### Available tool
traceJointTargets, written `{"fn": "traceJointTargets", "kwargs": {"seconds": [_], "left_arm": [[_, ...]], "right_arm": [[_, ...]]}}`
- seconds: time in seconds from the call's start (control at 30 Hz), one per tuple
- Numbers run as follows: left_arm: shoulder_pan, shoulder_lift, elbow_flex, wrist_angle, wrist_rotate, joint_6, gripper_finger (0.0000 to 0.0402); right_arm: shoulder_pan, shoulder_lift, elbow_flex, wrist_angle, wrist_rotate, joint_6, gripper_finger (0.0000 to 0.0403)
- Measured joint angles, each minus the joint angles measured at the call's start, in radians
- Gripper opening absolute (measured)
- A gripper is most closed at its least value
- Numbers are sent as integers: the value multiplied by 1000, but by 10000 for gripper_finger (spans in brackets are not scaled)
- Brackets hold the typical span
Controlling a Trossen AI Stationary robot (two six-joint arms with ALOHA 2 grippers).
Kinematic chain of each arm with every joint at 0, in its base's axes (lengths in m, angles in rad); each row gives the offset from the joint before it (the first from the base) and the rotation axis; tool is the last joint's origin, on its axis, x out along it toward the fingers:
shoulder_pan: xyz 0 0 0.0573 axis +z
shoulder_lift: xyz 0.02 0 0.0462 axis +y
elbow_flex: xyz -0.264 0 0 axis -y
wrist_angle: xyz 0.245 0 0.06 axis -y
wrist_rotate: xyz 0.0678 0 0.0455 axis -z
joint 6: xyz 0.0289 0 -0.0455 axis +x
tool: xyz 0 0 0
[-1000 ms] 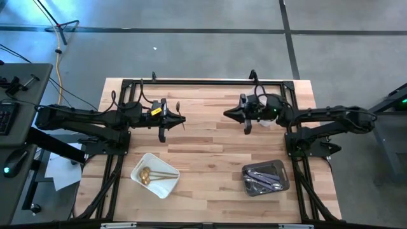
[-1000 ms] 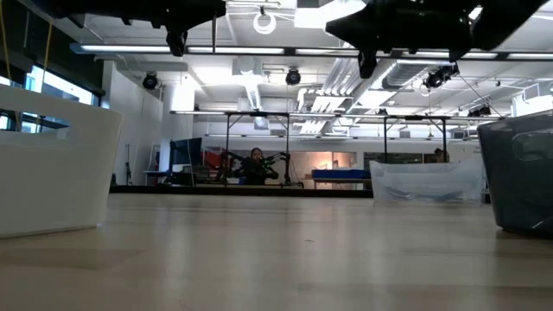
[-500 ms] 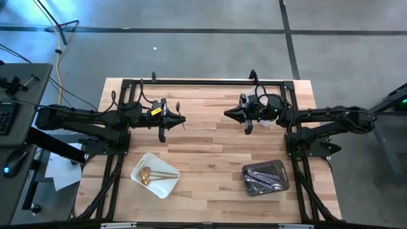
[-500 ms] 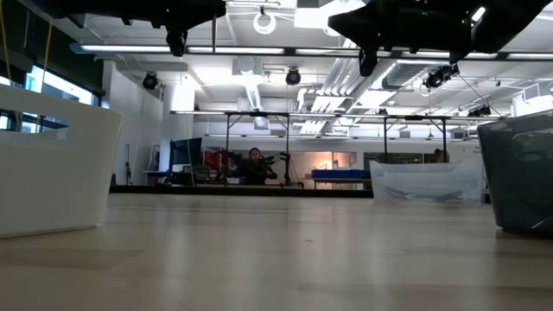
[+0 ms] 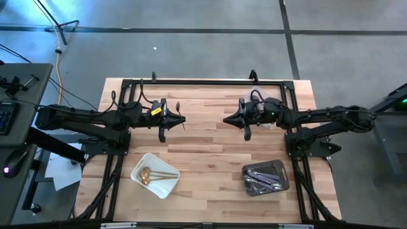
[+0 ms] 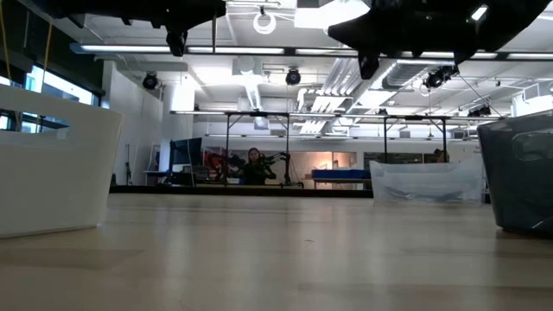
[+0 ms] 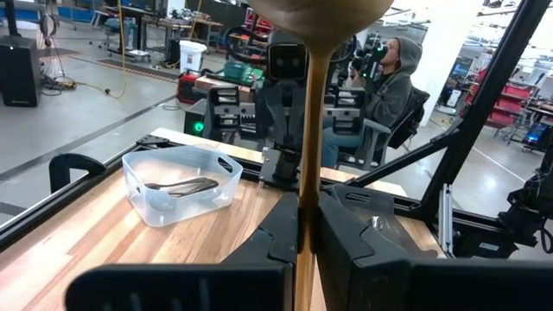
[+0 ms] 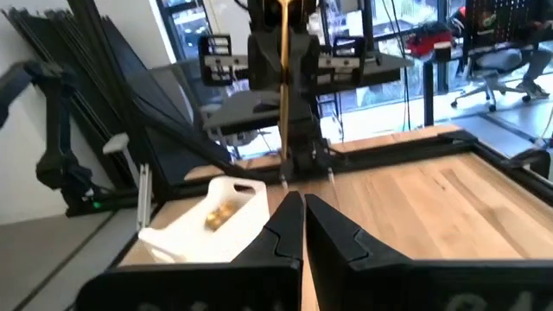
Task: Sort silverware by color (type)
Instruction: Put the gold spoon into the white bin
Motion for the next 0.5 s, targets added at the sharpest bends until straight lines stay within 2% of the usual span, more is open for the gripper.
{"fn": "traceJointTargets", "kwargs": {"seconds": [0.5], "left_arm": [[0, 0, 0, -1, 0, 0, 8]], "right_arm": [[0, 0, 0, -20, 0, -8, 0]]}}
